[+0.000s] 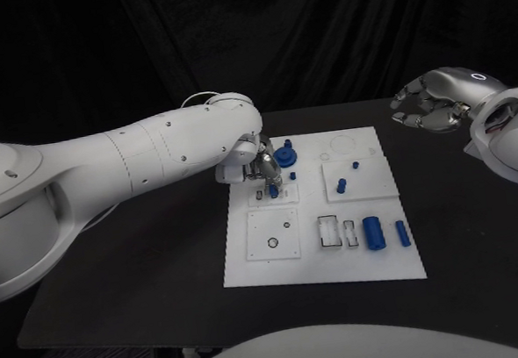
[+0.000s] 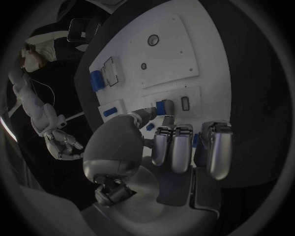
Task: Assemble the parts on the task board
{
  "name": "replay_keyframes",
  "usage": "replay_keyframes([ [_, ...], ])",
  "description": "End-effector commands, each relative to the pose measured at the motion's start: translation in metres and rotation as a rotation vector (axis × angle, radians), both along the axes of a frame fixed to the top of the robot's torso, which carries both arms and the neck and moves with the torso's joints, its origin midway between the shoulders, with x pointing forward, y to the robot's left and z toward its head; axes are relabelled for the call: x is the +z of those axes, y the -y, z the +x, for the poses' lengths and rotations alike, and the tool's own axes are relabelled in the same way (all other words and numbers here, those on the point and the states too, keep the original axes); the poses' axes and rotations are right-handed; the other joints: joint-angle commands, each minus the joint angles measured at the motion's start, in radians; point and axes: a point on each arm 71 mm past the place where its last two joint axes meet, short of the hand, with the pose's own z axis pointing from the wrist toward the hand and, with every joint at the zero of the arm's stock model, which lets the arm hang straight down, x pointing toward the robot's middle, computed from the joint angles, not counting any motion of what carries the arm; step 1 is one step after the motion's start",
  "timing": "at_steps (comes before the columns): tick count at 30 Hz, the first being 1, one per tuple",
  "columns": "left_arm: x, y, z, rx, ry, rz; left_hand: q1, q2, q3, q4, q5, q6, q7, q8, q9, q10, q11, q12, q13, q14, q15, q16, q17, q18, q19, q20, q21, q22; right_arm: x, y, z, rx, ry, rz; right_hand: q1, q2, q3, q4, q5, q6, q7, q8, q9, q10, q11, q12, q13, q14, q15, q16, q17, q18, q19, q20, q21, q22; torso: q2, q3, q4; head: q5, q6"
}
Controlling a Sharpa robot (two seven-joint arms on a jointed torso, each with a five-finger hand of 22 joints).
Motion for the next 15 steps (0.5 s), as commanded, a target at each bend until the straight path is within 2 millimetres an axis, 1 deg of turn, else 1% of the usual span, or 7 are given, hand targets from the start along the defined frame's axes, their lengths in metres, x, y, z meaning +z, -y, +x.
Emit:
replay_keyframes([
  [1,-0.0013,0.0019,-0.0006,0.001,-0.004,-0.014,0.001,0.014,0.014,-0.022,0.006,-0.005,-0.005,-0.004,-0.001,0.105,0.007,0.003,0.263,0.106,0.007,0.003,0.263,0.004,0.027,0.004,-0.005,0.218,-0.0012,0.0009,-0.0004,-0.011,-0.007,-0.005,0.005,-0.006,0.004,0.000,0.007,-0.001,0.003,0.000,-0.001,0.106,0.009,0.003,0.263,0.097,0.005,-0.004,0.246,0.009,-0.008,-0.002,-0.006,0.134,0.000,-0.0003,0.0003,-0.001,0.000],
  [10,-0.0042,0.0013,-0.0020,-0.007,-0.020,-0.007,0.005,0.016,0.012,-0.029,0.009,-0.007,-0.005,-0.007,-0.002,0.105,0.008,0.003,0.263,0.106,0.008,0.003,0.263,0.005,0.024,0.004,-0.008,0.217,-0.0012,0.0008,-0.0002,-0.012,-0.007,-0.005,0.005,-0.006,0.004,0.000,0.007,-0.001,0.003,0.000,-0.001,0.106,0.009,0.003,0.263,0.097,0.005,-0.004,0.246,0.009,-0.008,-0.002,-0.006,0.134,0.000,0.0001,-0.0001,0.000,0.000],
  [15,-0.0058,0.0018,-0.0029,-0.011,-0.027,-0.005,0.006,0.016,0.012,-0.031,0.009,-0.008,-0.005,-0.008,-0.002,0.105,0.008,0.003,0.263,0.106,0.008,0.003,0.263,0.006,0.024,0.004,-0.009,0.217,-0.0013,-0.0002,0.0000,-0.010,-0.008,-0.006,0.005,-0.006,0.004,0.000,0.007,-0.001,0.003,0.000,-0.001,0.106,0.009,0.003,0.263,0.097,0.005,-0.004,0.246,0.009,-0.008,-0.002,-0.006,0.134,0.000,-0.0005,-0.0005,0.001,0.000],
])
